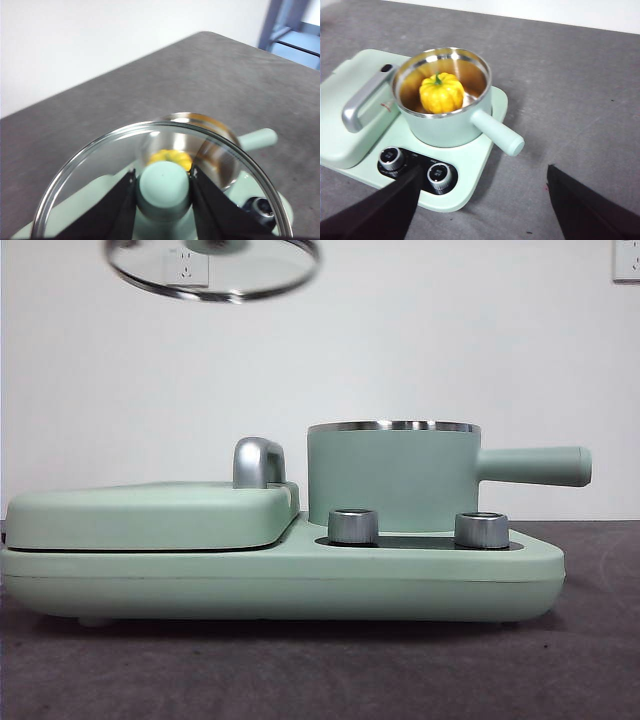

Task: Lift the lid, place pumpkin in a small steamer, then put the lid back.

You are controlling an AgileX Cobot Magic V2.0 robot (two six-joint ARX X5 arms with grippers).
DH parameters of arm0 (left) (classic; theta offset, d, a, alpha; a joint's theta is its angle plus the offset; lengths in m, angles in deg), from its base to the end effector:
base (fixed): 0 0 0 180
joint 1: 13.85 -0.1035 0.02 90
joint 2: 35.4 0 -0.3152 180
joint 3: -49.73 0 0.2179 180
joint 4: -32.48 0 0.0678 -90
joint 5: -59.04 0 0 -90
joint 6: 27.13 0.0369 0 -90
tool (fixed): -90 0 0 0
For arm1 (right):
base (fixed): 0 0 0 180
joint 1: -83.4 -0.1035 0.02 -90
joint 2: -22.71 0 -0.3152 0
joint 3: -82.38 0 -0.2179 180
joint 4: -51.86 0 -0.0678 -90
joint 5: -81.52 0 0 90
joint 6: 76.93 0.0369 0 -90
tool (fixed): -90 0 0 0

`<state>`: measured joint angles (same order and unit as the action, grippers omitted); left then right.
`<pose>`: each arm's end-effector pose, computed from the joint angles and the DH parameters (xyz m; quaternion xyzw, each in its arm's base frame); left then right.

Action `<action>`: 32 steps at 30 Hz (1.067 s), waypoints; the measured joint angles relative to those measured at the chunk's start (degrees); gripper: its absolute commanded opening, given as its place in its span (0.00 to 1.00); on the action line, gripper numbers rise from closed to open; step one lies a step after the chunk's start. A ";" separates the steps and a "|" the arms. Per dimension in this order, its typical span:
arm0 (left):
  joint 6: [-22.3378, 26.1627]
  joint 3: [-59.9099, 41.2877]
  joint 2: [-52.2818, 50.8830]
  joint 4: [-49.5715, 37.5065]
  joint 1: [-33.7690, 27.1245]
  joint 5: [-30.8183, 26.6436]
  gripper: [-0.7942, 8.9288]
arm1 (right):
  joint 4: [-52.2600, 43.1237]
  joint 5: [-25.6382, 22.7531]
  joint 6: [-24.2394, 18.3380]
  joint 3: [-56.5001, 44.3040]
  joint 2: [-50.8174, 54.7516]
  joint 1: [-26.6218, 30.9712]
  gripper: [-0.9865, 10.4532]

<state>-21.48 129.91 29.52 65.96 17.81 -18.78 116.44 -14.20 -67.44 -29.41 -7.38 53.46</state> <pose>0.1621 -0.1091 0.4139 0.0719 0.1377 -0.3758 0.9136 0.0125 0.0029 0.3495 0.0089 0.2340 0.1855 0.9543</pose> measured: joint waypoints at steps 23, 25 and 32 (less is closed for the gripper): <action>-3.74 5.25 27.28 -24.94 6.88 -0.55 0.09 | 0.02 0.81 0.02 0.02 0.00 0.00 0.42; -3.52 5.44 28.26 -26.91 6.88 -0.59 0.09 | 0.02 0.81 0.02 0.02 0.00 0.00 0.42; -2.82 5.64 31.54 -30.49 6.91 -0.74 0.09 | 0.02 0.81 0.02 0.02 0.00 0.00 0.42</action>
<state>-24.30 135.55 61.06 35.47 24.71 -19.52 116.46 -13.39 -67.41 -29.39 -7.38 53.46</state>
